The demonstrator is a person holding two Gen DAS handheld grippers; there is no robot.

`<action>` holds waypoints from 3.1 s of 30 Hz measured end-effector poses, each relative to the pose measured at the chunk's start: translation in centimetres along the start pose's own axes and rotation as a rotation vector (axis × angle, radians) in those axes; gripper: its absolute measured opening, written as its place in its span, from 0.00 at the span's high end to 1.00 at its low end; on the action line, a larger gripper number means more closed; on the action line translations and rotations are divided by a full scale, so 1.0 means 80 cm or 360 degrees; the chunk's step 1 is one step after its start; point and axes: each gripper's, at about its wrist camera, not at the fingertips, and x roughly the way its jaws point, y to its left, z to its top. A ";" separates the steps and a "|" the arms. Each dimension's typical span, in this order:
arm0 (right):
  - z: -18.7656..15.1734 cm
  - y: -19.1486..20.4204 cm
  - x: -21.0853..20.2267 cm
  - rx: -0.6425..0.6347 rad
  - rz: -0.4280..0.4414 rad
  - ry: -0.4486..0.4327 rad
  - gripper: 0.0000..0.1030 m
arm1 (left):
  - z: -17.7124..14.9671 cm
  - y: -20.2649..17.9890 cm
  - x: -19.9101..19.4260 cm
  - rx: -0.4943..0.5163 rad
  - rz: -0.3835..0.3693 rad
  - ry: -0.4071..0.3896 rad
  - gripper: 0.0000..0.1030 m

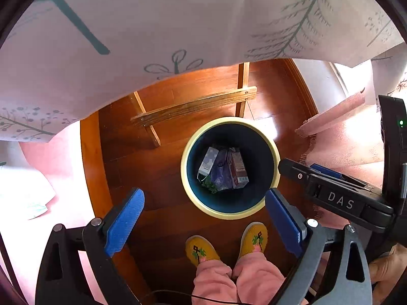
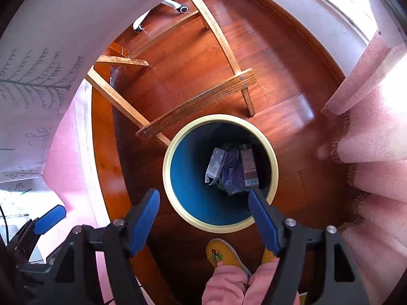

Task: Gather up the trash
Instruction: 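Carry carton and white box down over the bin and open both tools, then raise both tools back toward the table, then grasp the green-cream cigarette pack with the right tool while the left grasps the black TALOPN box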

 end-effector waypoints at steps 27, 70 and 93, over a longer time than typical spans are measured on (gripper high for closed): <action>-0.039 0.107 -0.320 -0.0140 0.0071 -0.0411 0.29 | 0.024 -0.003 -0.340 0.0155 -0.0040 -0.0399 0.07; 0.192 0.303 -0.247 -0.1859 -0.0535 -0.0552 0.31 | 0.217 0.087 -0.305 -0.0477 0.0241 -0.0264 0.07; 0.337 0.210 -0.318 -0.1235 0.0180 -0.0309 0.77 | 0.369 0.013 -0.267 -0.0356 0.0190 -0.0253 0.08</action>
